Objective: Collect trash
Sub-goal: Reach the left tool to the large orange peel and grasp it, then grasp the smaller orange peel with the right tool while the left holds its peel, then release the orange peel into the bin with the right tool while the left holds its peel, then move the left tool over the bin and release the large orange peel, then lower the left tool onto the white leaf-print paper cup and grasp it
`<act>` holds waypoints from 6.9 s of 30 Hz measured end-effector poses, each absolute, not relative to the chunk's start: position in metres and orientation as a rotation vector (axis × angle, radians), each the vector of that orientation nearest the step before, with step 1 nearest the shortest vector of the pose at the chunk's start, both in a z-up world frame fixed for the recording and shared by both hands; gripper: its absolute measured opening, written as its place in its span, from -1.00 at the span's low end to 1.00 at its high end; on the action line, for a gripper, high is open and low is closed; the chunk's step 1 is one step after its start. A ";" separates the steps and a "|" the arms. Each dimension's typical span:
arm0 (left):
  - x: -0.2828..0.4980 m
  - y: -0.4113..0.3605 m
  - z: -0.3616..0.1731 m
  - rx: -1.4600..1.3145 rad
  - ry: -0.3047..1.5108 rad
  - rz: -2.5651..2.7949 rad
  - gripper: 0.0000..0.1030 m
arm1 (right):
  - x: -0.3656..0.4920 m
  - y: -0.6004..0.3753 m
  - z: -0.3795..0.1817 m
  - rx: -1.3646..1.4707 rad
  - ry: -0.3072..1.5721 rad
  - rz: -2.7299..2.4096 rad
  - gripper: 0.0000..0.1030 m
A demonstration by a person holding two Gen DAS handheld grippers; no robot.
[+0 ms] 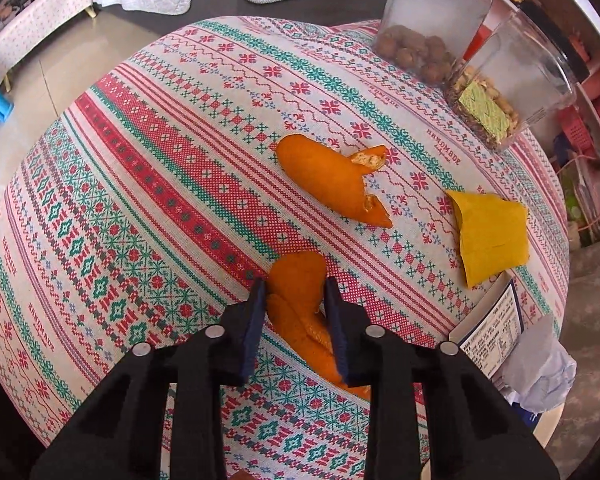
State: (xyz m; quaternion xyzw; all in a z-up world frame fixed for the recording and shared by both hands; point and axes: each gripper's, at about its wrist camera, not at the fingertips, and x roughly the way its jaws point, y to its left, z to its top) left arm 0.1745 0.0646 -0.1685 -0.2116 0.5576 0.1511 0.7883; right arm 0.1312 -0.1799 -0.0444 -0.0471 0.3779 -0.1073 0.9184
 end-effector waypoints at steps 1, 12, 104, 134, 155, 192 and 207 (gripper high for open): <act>0.175 0.065 -0.168 -0.448 1.201 0.312 -0.46 | 0.132 -0.178 -0.045 -0.098 0.780 -0.217 0.87; 0.153 0.130 -0.082 -0.382 1.049 0.253 -0.54 | 0.149 -0.103 -0.054 -0.236 0.803 0.154 0.86; 0.048 -0.046 0.060 -0.201 0.556 -0.024 -0.53 | 0.029 -0.297 0.052 0.086 0.450 -0.122 -0.70; 0.087 -0.316 0.010 -0.126 0.826 -0.408 -0.49 | -0.031 -0.506 0.022 0.259 0.565 -0.723 0.86; 0.087 -0.327 -0.004 0.004 0.867 -0.334 0.75 | -0.023 -0.499 0.020 0.247 0.601 -0.707 0.86; 0.098 -0.090 -0.172 -0.854 1.263 0.079 0.44 | 0.047 -0.405 -0.015 0.093 0.811 -0.434 0.87; 0.105 -0.041 -0.138 -0.677 1.198 0.004 0.12 | 0.120 -0.318 -0.051 0.236 0.962 -0.177 0.87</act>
